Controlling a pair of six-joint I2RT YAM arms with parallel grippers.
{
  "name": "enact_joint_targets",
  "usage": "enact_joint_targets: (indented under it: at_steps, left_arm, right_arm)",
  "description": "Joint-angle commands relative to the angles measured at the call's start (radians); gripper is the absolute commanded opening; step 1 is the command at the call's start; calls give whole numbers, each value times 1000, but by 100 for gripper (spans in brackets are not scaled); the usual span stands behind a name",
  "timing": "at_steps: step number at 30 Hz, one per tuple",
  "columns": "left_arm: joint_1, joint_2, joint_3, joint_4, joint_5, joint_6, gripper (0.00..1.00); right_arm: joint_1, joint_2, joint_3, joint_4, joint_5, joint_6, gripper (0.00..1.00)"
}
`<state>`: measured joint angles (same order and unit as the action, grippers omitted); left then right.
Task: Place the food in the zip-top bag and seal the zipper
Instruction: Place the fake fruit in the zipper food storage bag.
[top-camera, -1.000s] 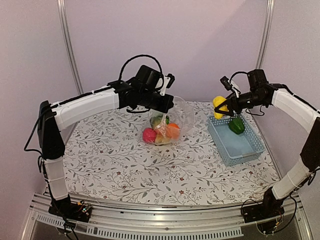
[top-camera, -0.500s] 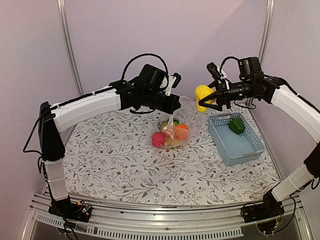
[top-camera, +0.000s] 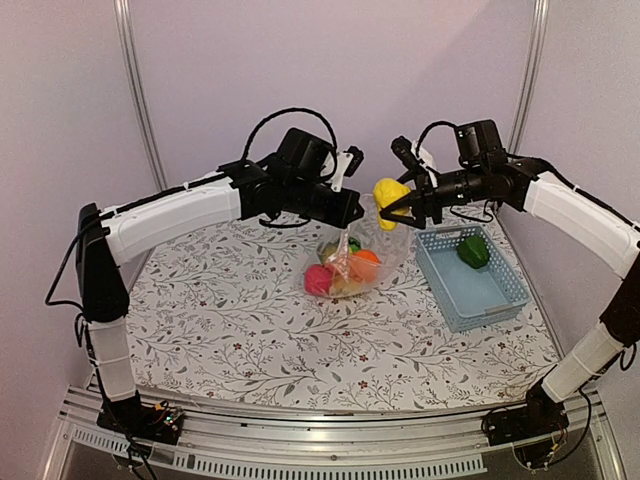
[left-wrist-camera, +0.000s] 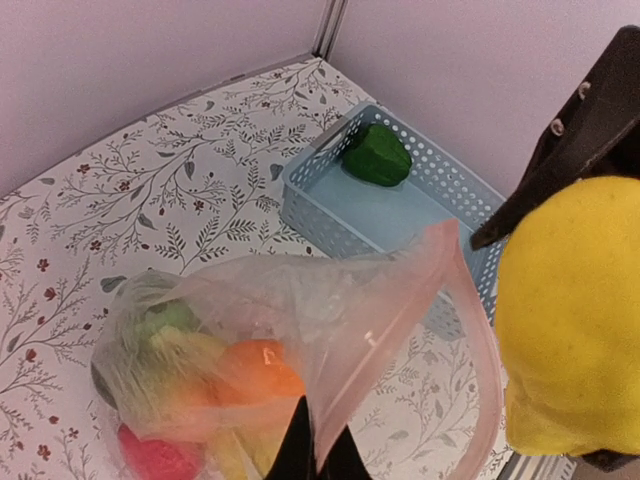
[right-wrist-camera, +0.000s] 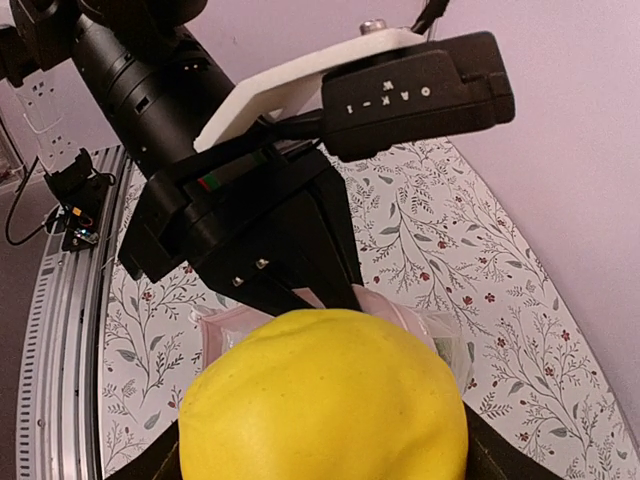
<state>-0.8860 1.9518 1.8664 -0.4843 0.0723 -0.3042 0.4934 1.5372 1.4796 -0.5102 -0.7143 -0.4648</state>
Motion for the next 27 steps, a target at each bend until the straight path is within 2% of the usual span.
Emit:
enact_joint_targets:
  at_steps: [1,5,7,9,10,17,21,24,27]
  left_arm:
    - [-5,-60,25,38,27,-4,0]
    - [-5,-63,36,36,29,-4,0]
    - [-4,-67,34,36,27,-1,0]
    - [-3,-70,33,32,16,3,0]
    - [-2,-72,29,29,8,7,0]
    - [39,-104,-38,44,-32,-1,0]
    - [90,-177,-82,34,-130,25,0]
    - [148,-251,-196,113,-208,49,0]
    - [170,-228,-261,127,-175,45,0]
  right_arm:
    - [48,-2,-11,44,117,-48,72]
    - [53,7,-12,54,160,-39,77]
    - [53,14,-6,49,166,-37,85]
    - [53,22,13,36,175,-29,98]
    - [53,23,25,26,180,-20,99]
    - [11,-71,42,-4,182,23,99]
    - [-109,-125,38,-24,155,89,99]
    - [-212,-139,9,-38,176,104,99]
    - [-304,-126,-49,-39,244,113,99]
